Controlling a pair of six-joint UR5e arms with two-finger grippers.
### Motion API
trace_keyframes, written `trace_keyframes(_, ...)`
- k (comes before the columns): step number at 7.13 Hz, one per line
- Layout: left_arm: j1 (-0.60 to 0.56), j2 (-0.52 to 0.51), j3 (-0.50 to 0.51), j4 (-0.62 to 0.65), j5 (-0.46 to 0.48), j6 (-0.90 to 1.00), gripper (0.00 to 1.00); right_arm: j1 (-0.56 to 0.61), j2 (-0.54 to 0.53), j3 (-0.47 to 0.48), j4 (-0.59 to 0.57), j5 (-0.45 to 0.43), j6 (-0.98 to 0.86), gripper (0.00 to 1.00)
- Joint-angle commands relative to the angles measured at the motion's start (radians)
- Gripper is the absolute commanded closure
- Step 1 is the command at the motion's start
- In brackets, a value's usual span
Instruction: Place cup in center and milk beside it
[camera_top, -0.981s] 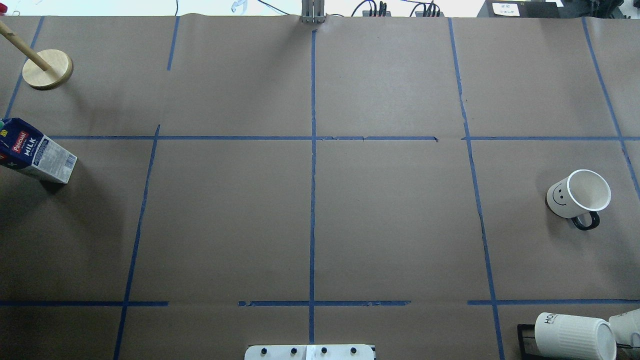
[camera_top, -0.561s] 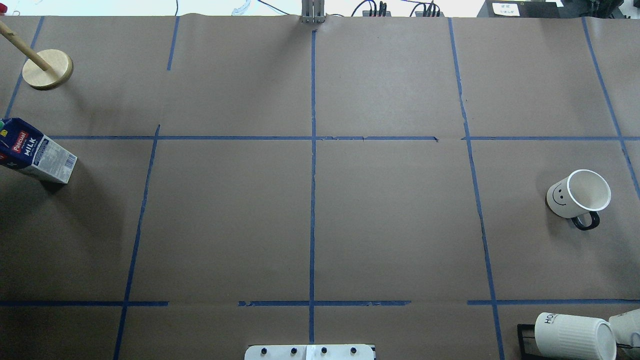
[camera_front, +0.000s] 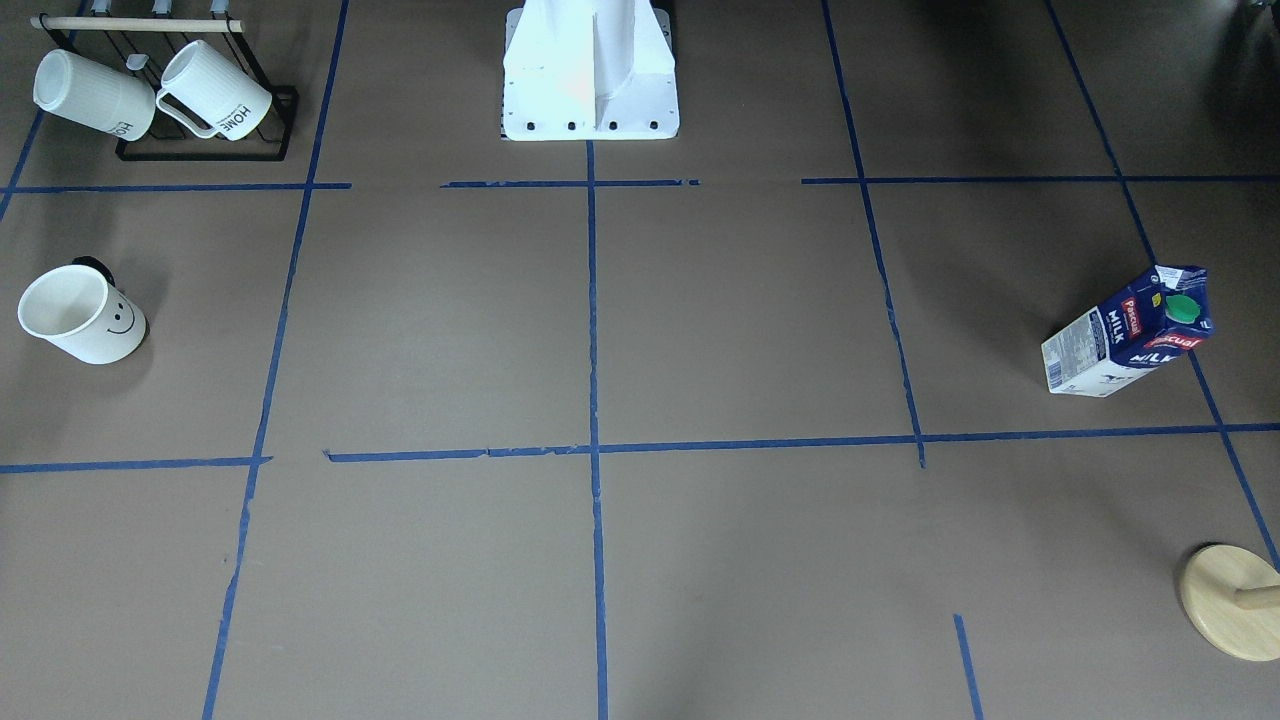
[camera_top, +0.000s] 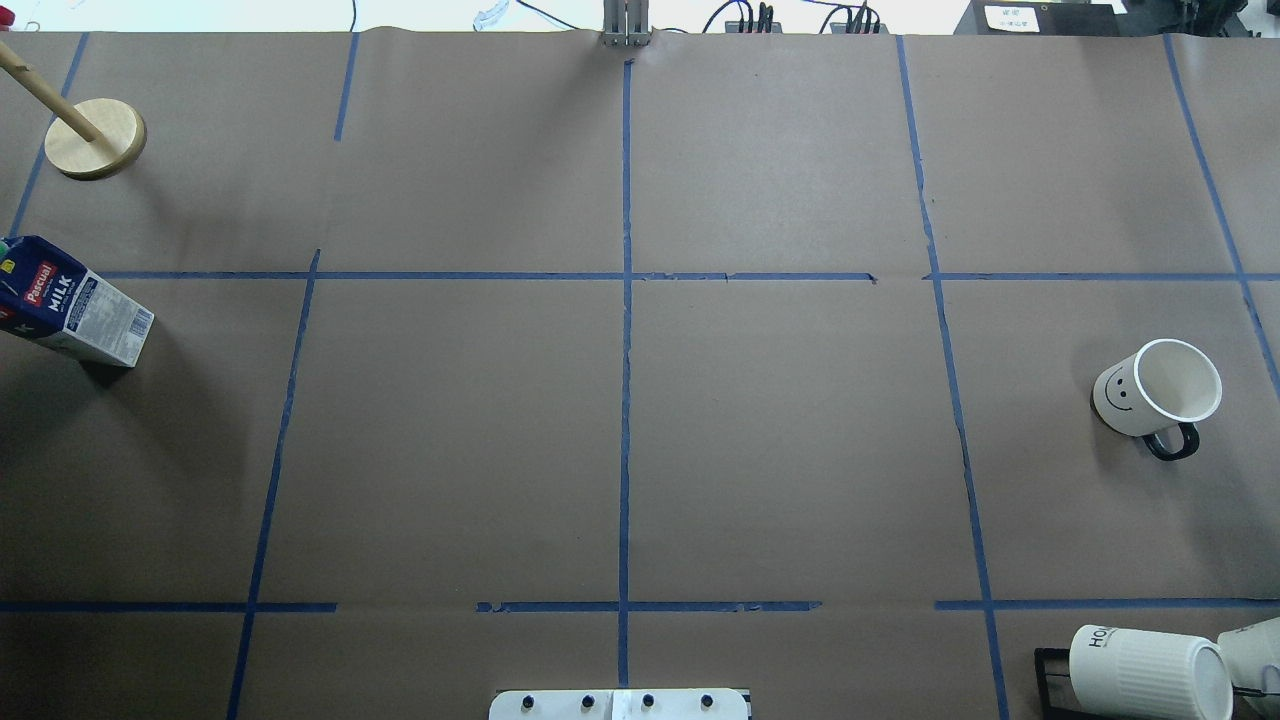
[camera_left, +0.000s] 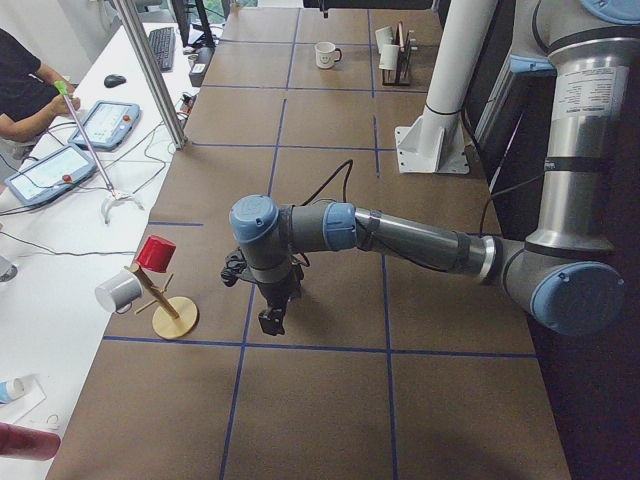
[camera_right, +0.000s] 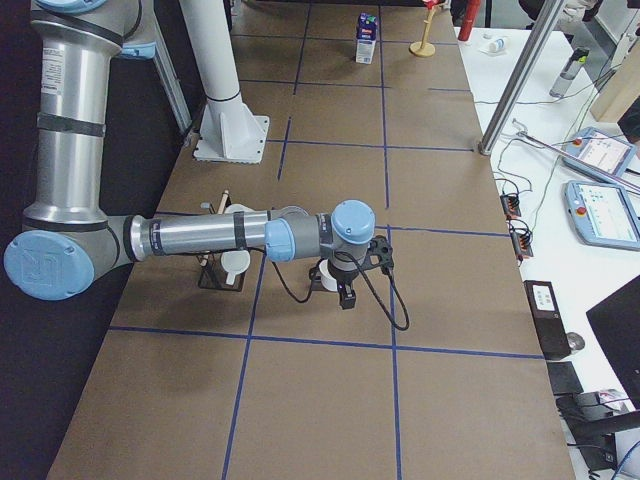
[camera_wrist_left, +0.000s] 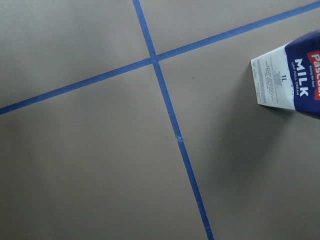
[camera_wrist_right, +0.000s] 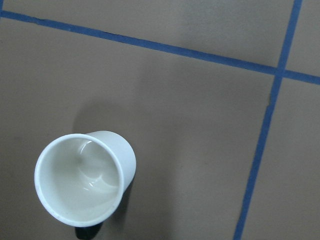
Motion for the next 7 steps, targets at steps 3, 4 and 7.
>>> trace_keyframes(3,0.000,0.001,-0.013,-0.002,0.002,0.001,0.00,-0.212,-0.002,-0.093,0.368,-0.125,0.492,0.03)
trace_keyframes(4,0.000,0.001,-0.013,-0.002,0.000,0.001,0.00,-0.238,-0.001,-0.127,0.436,-0.130,0.522,0.03)
trace_keyframes(7,0.000,0.001,-0.018,-0.003,0.000,0.001,0.00,-0.283,0.002,-0.130,0.449,-0.159,0.587,0.86)
